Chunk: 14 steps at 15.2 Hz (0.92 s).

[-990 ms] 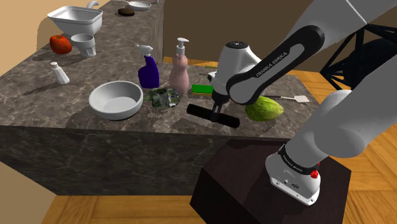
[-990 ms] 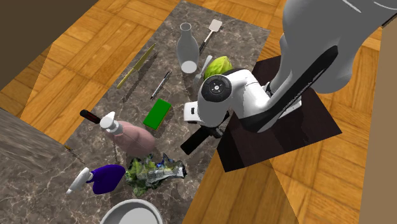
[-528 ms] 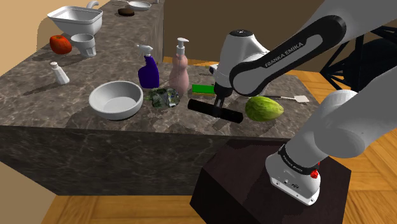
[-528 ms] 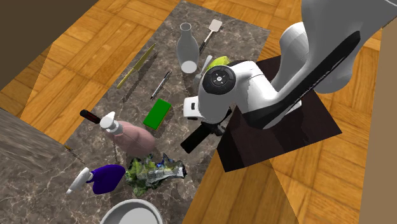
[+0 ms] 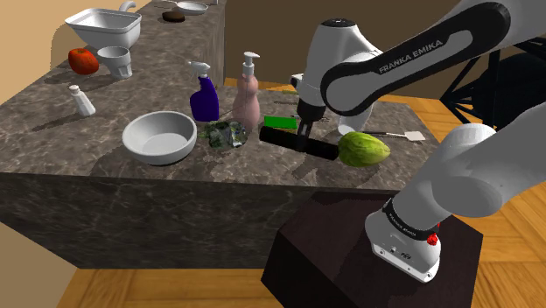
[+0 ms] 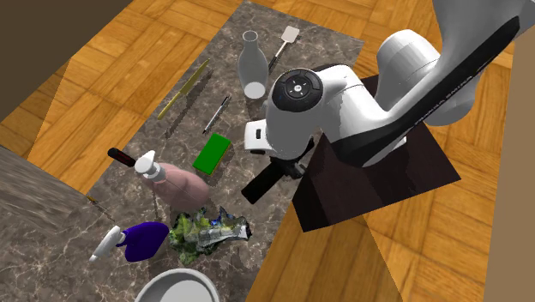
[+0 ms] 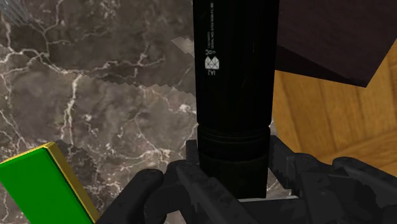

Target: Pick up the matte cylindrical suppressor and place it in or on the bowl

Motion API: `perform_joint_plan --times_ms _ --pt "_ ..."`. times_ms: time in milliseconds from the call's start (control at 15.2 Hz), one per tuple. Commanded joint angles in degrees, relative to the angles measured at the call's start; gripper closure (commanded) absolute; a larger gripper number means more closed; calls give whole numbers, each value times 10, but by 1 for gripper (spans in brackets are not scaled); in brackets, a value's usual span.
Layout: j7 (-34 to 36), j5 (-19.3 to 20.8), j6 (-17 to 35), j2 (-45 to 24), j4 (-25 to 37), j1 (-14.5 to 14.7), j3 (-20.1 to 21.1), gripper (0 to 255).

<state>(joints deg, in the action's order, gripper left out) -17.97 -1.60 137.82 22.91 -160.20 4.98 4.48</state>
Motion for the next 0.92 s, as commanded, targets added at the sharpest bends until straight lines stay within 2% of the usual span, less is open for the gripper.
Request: perform_joint_plan --times_ms 0,528,858 --pt "0 -1 -21 14 7 1 0 255" --pt "-1 -1 -97 60 37 2 -3 255" --pt "39 -3 -84 -52 137 12 27 255"
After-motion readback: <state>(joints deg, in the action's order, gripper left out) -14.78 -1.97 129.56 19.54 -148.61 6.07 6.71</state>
